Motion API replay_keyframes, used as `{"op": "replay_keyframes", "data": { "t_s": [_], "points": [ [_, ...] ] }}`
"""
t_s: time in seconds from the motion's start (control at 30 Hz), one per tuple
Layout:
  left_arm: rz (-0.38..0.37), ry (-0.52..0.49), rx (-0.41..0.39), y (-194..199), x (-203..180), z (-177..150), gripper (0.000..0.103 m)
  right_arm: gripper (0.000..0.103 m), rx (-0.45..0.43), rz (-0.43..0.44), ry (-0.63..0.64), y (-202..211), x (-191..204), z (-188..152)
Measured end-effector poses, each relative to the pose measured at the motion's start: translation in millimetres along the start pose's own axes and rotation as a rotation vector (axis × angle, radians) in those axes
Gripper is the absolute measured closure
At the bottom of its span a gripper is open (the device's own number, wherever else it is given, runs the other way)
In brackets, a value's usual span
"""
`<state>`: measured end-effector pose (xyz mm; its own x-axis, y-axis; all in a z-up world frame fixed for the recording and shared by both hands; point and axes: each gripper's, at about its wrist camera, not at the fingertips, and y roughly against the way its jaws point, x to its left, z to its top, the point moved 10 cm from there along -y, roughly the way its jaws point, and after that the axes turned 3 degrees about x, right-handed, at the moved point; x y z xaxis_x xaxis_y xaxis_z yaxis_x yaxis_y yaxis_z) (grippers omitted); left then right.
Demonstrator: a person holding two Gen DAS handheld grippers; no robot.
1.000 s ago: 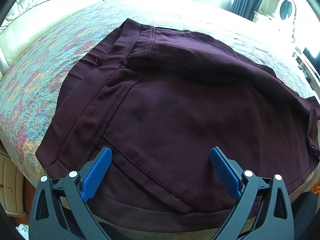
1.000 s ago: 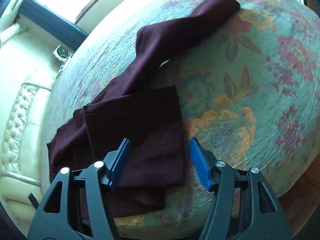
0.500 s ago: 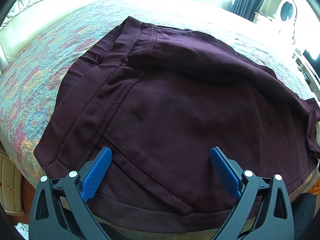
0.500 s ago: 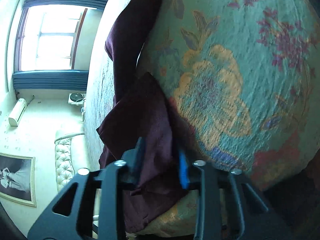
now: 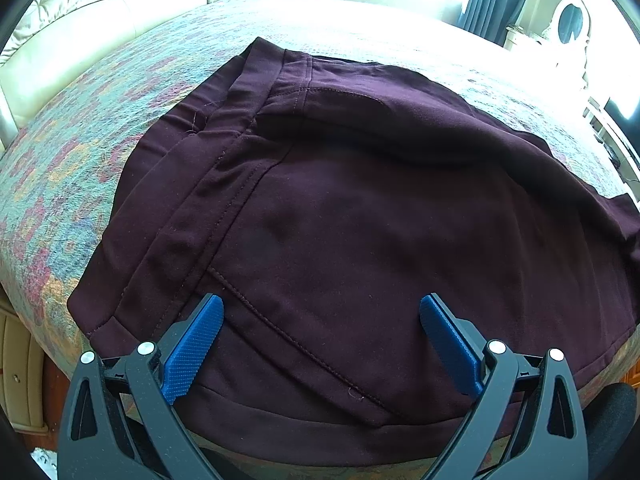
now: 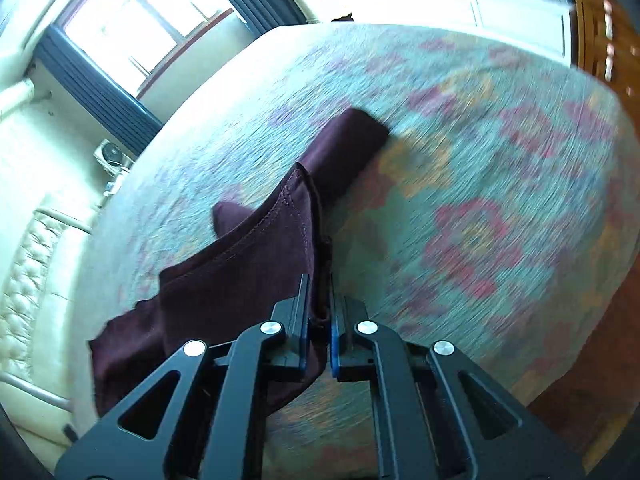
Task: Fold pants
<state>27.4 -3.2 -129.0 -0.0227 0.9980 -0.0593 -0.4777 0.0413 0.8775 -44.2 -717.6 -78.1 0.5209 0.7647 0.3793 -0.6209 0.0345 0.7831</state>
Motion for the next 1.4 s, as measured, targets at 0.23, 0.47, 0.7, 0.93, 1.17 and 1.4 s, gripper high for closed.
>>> {"op": "replay_keyframes", "data": {
  "t_s": [0.23,0.47,0.7,0.93,1.17,1.4],
  "points": [
    [0.01,0.011,0.001,0,0,1,0.005,0.096,0.057,-0.117,-0.079,-32,-84,12],
    [0.021,-0.006,-0.011,-1,0,2,0.005,0.094,0.071,-0.093,-0.18,-58,-99,3],
    [-0.007,-0.073,-0.033,9,-5,3,0.005,0.079,-0.003,-0.155,-0.228,-36,-93,28],
    [-0.065,-0.099,-0.075,38,5,39,0.005,0.05,0.012,0.04,0.112,-42,72,27],
    [-0.129,-0.07,-0.078,16,62,129,0.005,0.045,0.182,0.236,0.437,-84,234,-20],
    [-0.245,-0.106,-0.007,-43,95,214,0.005,0.04,0.315,0.3,0.691,-126,318,-65]
  ]
}}
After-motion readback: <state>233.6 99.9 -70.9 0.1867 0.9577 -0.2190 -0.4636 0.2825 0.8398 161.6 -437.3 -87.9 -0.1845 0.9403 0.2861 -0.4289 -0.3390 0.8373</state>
